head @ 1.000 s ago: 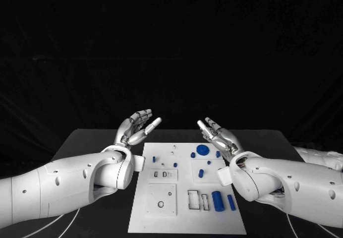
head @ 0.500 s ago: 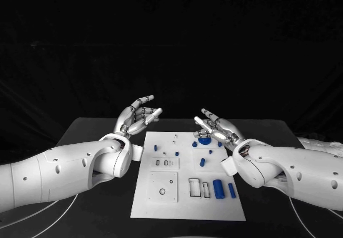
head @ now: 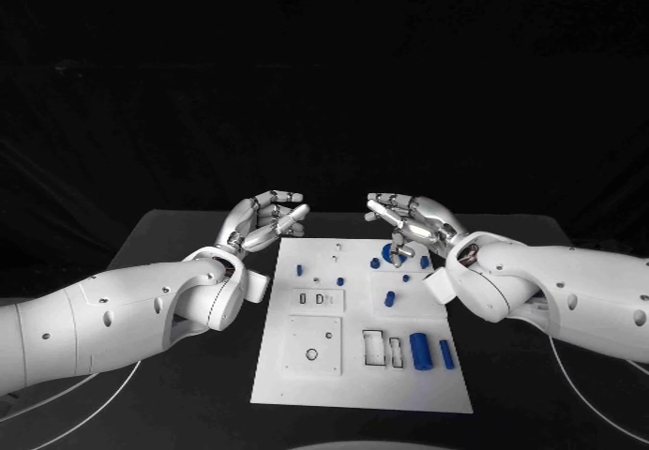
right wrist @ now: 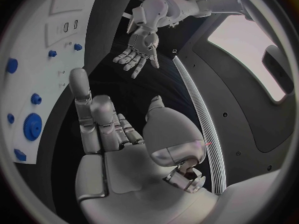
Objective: Assemble the parts on the task board
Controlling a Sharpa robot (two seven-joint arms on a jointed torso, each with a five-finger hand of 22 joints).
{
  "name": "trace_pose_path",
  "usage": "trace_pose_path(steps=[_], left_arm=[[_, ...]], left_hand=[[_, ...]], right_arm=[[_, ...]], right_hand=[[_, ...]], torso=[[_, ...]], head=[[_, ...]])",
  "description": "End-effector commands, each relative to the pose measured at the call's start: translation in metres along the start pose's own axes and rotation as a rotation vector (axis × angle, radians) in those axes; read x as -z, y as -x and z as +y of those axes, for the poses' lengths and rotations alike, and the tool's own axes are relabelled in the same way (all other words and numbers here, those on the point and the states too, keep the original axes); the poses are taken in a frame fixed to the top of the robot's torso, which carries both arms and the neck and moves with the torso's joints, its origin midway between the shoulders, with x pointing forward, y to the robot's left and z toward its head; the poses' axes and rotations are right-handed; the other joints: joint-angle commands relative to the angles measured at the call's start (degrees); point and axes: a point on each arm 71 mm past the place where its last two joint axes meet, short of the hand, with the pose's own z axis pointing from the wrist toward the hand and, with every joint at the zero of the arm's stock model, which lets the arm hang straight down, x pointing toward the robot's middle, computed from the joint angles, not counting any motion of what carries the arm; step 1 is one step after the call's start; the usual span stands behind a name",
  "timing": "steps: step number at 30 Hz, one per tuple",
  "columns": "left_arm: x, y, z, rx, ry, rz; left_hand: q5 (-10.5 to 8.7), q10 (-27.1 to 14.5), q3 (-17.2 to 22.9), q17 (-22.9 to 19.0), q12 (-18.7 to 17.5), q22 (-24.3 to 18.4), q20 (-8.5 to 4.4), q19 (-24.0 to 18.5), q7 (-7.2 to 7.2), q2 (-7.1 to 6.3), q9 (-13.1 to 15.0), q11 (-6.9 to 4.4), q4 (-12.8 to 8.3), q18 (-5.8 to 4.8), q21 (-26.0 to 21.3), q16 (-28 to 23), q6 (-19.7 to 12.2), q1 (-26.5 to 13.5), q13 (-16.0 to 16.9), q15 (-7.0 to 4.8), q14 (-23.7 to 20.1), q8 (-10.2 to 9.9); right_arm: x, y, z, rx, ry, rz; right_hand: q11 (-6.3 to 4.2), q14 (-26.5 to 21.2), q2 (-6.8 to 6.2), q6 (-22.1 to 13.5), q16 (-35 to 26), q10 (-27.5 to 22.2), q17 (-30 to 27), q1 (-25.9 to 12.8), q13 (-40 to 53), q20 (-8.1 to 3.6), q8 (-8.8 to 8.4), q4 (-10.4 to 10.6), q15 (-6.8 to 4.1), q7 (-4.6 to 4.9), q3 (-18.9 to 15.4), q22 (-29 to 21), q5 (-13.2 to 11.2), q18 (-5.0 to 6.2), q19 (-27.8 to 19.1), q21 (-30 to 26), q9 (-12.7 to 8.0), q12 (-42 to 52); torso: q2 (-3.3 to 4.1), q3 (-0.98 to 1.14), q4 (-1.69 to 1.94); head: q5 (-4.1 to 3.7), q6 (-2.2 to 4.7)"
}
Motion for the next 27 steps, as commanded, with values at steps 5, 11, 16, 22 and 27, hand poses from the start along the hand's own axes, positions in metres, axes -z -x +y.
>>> trace_pose_path(steps=[5,11,16,22,27], left_arm=[[-0.002,-0.015,-0.001,0.022,0.015,0.102],[0.002,-0.021,-0.005,0.041,0.026,0.126],[0.004,-0.023,-0.010,0.049,0.022,0.135],[0.004,-0.021,-0.013,0.047,0.021,0.130],[0.004,-0.018,-0.015,0.041,0.022,0.121]], left_hand=[[-0.12,2.5,0.8,1.6,-3.8,-0.8,0.22,0.5,3.13,2.40,-0.5,-0.20,-0.1,0.60,0.1,-3.7,13.3,1.0,0.0,-0.08,1.8,-5.1],[-0.14,2.3,0.6,2.2,-4.6,-1.1,0.44,-0.1,3.26,2.93,-0.7,-0.04,-0.1,0.57,-0.2,-4.3,14.1,1.3,0.0,0.15,1.0,-7.4],[-0.12,2.2,0.6,2.4,-4.9,-1.2,0.54,-0.4,3.33,3.22,-0.7,0.03,-0.1,0.57,-0.3,-4.5,14.3,1.4,0.0,0.25,0.7,-8.3],[-0.13,2.2,0.4,2.6,-5.1,-1.3,0.66,-0.7,3.37,3.44,-0.8,0.09,-0.2,0.56,-0.4,-4.7,14.6,1.4,0.1,0.37,0.3,-9.1],[-0.13,2.2,0.2,2.9,-5.4,-1.5,0.88,-1.3,3.43,3.59,-0.7,0.17,-0.2,0.54,-0.7,-5.2,15.1,1.5,0.1,0.59,-0.6,-10.2]], right_arm=[[-0.013,0.013,0.012,0.303,0.016,0.049],[-0.020,0.022,0.015,0.545,0.036,0.040],[-0.026,0.027,0.014,0.716,0.027,0.028],[-0.028,0.027,0.008,0.888,-0.039,0.055],[-0.029,0.020,0.003,0.999,-0.069,0.094]], right_hand=[[-3.57,12.0,-2.79,31.1,20.0,25.8,33.7,14.1,-0.1,-0.92,6.08,-5.5,-2.63,2.52,3.1,48.1,-3.1,-6.37,20.0,35.8,3.4,-4.7],[-4.11,12.0,-4.27,32.8,20.0,28.1,33.9,19.1,-0.1,-1.34,3.51,-8.8,-3.06,0.85,5.5,48.1,-3.9,-6.37,20.0,35.8,2.3,-10.3],[-4.47,12.0,-5.20,33.7,20.0,28.9,33.9,21.2,0.0,-1.53,1.83,-10.1,-3.34,0.11,6.5,48.1,-4.2,-6.37,20.0,35.8,1.5,-13.8],[-4.47,12.0,-5.53,33.5,20.0,28.9,33.9,23.0,-0.1,-1.67,-0.09,-11.0,-3.49,0.17,7.6,48.1,-4.5,-6.37,20.0,35.8,0.6,-17.0],[-4.87,12.0,-5.40,33.5,20.0,29.1,33.9,24.0,0.0,-2.18,-1.00,-11.4,-4.15,-0.31,8.4,48.1,-4.5,-6.37,20.0,35.8,0.1,-18.5]], torso=[[0.89,0.33,1.14],[2.29,-0.09,1.83],[3.29,-0.12,2.31],[3.95,-0.25,2.18],[4.26,-0.38,1.88]], head=[[-1.87,-0.72],[-3.70,-1.06],[-5.01,-1.09],[-5.88,-1.25],[-6.39,-1.46]])
